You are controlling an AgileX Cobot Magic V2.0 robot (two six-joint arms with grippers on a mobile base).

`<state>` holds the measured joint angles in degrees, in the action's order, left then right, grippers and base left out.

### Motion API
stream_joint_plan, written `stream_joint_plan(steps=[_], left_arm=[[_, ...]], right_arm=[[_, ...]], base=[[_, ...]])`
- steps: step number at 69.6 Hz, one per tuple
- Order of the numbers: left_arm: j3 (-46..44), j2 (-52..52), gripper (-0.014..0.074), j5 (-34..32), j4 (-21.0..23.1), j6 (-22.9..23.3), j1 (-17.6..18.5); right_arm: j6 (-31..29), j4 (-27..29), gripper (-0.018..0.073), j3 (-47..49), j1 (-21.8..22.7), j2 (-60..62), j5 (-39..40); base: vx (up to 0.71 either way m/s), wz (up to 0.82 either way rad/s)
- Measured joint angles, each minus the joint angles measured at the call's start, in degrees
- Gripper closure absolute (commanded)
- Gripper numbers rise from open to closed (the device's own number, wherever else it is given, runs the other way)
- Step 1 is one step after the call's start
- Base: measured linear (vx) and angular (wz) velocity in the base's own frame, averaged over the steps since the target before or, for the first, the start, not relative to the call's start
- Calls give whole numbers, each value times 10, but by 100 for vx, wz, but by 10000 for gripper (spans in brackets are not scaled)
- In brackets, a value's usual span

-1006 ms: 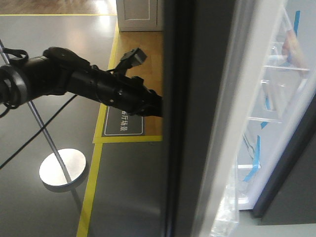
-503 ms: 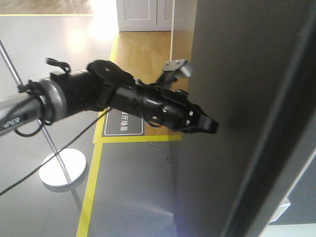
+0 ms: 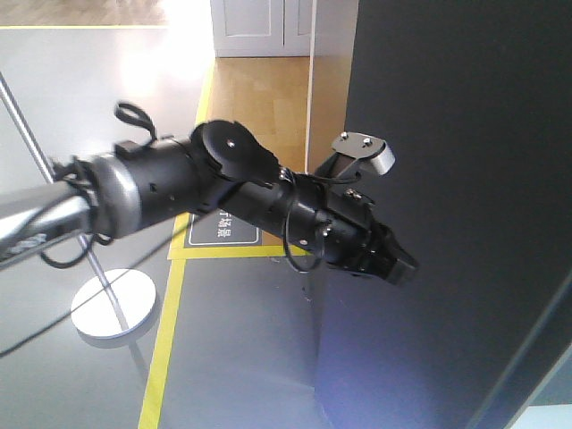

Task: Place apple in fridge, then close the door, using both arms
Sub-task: 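Push the outside of the door with the left gripper to swing it shut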

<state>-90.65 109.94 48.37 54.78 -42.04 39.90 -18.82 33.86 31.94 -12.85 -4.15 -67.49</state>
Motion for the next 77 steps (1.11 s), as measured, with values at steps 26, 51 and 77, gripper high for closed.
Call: stream_joint_plan(steps=[26, 51, 77], left_arm=[[70, -196, 603, -37, -330, 211, 0], [275, -377, 603, -95, -444, 302, -40], [419, -531, 603, -98, -497, 338, -128]], right_arm=[[0, 0, 1, 0, 0, 0, 0], [-3, 0, 1, 0, 0, 0, 0], [55, -83, 1, 0, 0, -5, 0]], base=[[0, 0], [0, 0], [0, 0]])
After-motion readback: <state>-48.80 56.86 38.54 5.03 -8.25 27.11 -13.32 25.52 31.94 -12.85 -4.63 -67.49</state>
